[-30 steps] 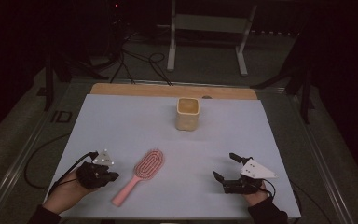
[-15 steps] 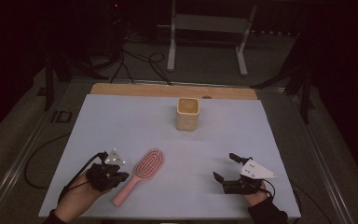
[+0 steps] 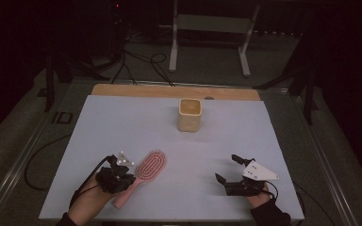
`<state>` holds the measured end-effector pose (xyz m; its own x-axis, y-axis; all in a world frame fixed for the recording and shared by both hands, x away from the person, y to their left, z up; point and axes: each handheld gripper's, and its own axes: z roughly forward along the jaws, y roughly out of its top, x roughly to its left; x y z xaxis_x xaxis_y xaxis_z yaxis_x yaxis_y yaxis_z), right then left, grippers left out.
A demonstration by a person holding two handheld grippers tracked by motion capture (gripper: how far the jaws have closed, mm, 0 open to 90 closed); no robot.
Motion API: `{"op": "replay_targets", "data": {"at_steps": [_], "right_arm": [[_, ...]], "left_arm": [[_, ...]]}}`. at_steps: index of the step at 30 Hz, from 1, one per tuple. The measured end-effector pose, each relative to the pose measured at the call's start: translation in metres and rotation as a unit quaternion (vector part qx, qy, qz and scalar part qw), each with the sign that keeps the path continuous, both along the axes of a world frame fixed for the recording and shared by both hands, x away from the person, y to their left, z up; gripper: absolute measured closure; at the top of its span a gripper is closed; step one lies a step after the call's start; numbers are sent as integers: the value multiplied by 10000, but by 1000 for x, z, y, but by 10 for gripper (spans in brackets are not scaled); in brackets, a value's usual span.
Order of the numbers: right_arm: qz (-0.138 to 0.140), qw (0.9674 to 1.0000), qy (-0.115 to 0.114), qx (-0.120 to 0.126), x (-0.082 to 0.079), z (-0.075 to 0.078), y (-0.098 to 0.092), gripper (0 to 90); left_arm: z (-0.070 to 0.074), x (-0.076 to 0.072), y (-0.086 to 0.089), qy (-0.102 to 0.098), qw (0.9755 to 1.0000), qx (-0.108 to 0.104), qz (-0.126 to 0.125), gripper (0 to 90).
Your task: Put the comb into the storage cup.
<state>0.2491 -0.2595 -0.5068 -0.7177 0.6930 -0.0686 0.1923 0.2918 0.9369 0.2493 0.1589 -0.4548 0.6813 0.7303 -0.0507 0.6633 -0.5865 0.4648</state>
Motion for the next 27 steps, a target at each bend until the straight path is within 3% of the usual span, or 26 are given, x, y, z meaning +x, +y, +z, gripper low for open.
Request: {"op": "replay_targets", "data": {"at_steps": [10,18,23,25,27], "right_arm": [[3,10000,-11,3,0,0,0,92],[12,10000,4,-33,0,-1,1,92],[9,10000,-1,-32,0,0,1,92],[18,10000,-20,-50,0,0,1,92],[5,10000,-12,-23,0,0,1,92]], "left_arm": [[-4,5,-6,13,9996,61,260,497],[-9,9,-12,181,9988,266,379,135],[-13,10,-13,366,9983,276,362,8],[-17,11,-14,531,9977,205,371,7],[-20,12,-14,572,9972,246,412,7]]}}
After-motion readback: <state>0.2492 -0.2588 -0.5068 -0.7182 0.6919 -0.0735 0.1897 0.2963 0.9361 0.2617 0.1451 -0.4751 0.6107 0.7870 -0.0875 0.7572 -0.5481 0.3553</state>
